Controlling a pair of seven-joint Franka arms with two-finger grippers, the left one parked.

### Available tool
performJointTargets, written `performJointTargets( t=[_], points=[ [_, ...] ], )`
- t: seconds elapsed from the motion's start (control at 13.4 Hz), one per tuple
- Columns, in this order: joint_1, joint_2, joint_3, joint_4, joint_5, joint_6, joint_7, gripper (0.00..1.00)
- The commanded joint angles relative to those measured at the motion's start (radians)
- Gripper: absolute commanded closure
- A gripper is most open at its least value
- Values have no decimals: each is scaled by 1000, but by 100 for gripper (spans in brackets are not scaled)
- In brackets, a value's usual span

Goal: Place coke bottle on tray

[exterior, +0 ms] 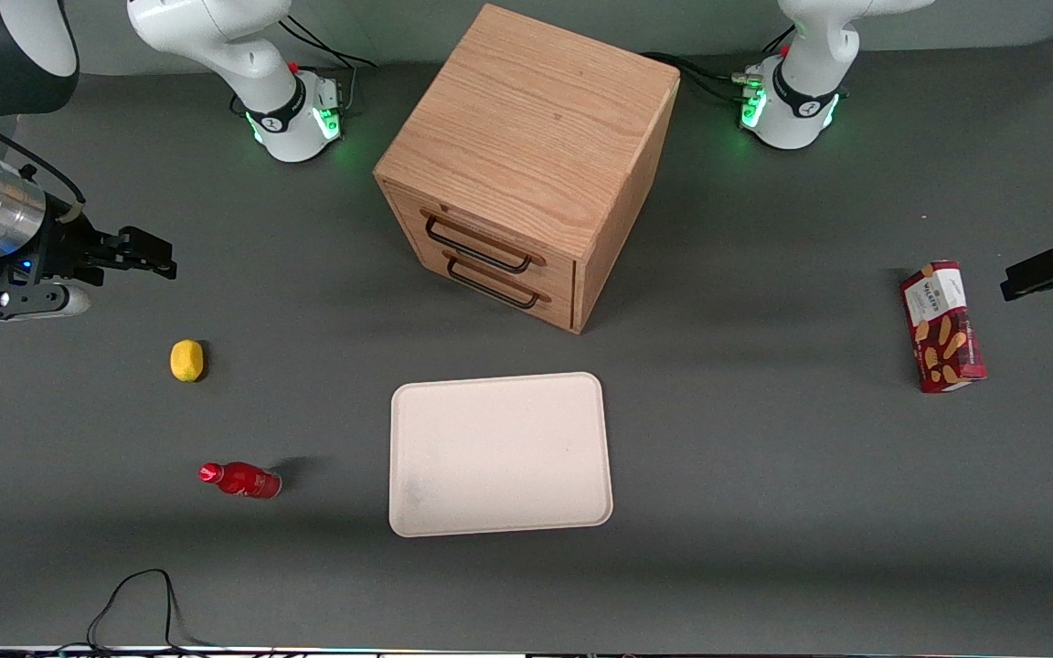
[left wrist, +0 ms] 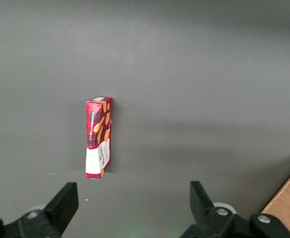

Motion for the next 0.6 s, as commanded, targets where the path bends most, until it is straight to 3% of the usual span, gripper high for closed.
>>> performJointTargets(
  t=[0.0, 0.52],
  points=[
    [13, 16, -17, 33, 17, -27, -18, 0],
    [10, 16, -17, 36, 21, -27, -24, 0]
  ],
)
